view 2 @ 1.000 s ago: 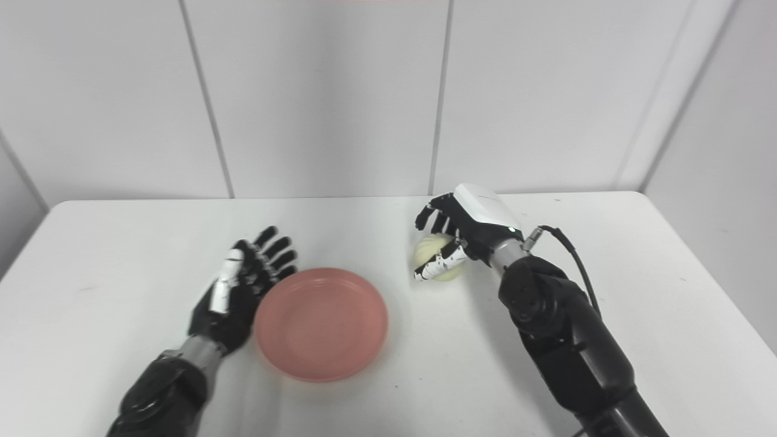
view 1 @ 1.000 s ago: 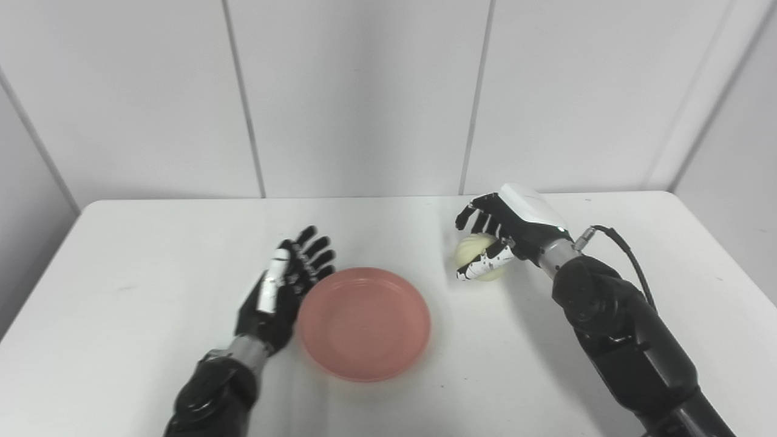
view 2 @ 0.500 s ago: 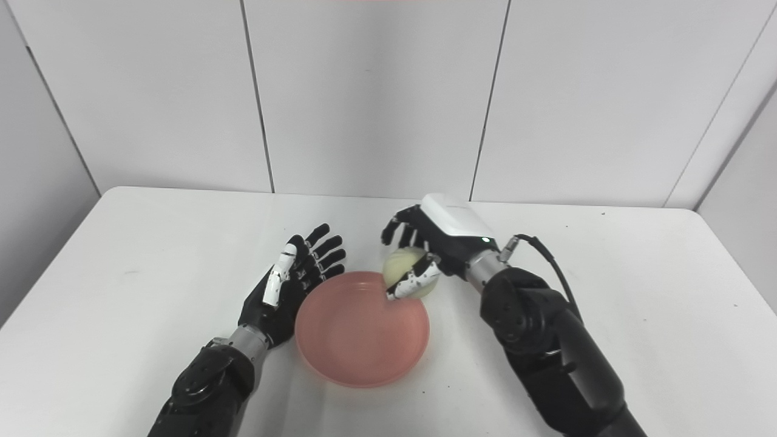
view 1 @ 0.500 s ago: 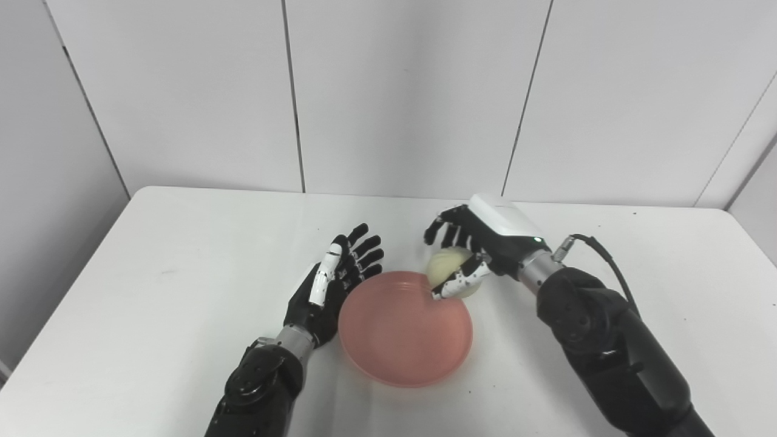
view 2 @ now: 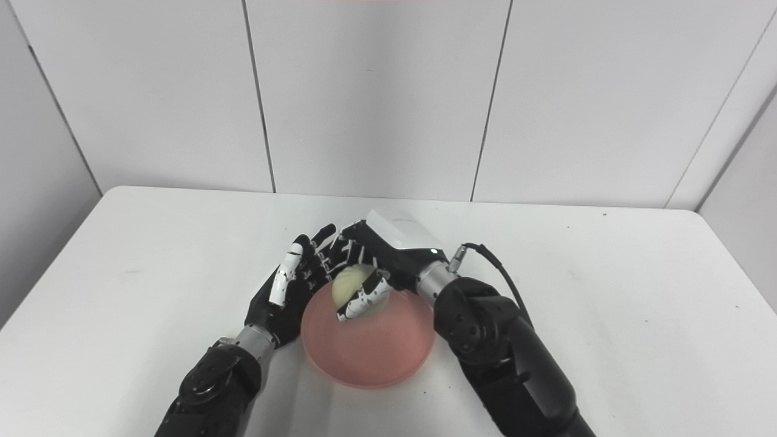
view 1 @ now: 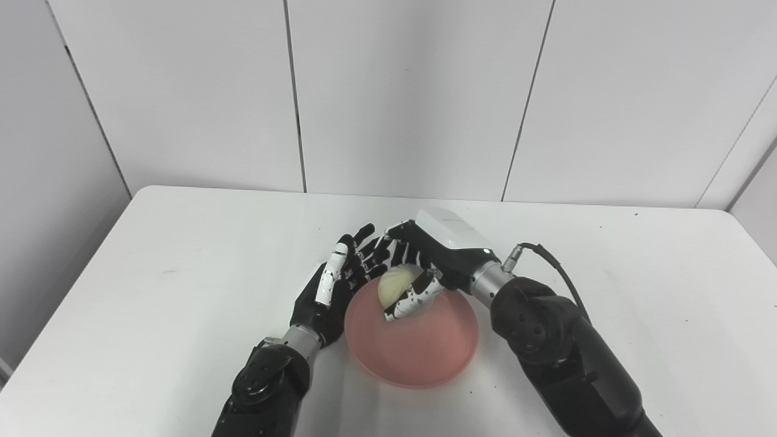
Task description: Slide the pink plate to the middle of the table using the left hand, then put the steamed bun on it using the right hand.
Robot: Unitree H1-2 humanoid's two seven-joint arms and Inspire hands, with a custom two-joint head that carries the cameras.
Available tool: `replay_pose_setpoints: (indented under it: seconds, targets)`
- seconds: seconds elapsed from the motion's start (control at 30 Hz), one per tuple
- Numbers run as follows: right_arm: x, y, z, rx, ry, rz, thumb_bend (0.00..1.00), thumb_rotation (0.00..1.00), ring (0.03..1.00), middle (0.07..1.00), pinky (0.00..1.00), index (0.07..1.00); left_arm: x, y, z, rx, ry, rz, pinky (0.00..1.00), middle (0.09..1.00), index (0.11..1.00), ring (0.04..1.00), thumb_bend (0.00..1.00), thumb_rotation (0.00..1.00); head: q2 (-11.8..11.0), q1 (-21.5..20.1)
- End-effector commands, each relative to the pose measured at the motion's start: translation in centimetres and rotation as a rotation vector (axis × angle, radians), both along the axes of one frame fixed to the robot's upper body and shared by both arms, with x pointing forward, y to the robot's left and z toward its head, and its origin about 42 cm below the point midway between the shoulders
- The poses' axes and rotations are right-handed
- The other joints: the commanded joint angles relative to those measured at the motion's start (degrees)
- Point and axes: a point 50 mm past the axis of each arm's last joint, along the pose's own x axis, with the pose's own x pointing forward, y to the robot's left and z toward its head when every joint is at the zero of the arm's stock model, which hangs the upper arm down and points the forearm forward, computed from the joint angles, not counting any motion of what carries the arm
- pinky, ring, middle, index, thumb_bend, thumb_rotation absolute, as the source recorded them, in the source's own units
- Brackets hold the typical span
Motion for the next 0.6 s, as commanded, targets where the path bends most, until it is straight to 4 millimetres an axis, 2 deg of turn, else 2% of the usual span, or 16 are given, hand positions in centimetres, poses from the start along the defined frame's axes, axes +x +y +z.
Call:
replay_pose_setpoints:
  seconds: [0.0, 0.57]
  targets:
    - [0.1, 0.6, 1.3, 0.006, -0.066, 0.024, 0.52, 0.0, 0.372, 0.421, 0.29, 0.539, -2.3, 0.3, -4.9, 0.069, 0.252, -0.01, 0.92, 0.913, 0.927, 0.907, 0.44, 1.0, 0.0, 0.1]
    - [1.3, 0.5, -2.3, -0.053, 0.039, 0.008, 0.52, 0.0, 0.363, 0.404, 0.28, 0.529, -2.2, 0.1, -4.5, 0.082, 0.255, 0.003, 0.91, 0.906, 0.931, 0.905, 0.44, 1.0, 0.7, -0.1]
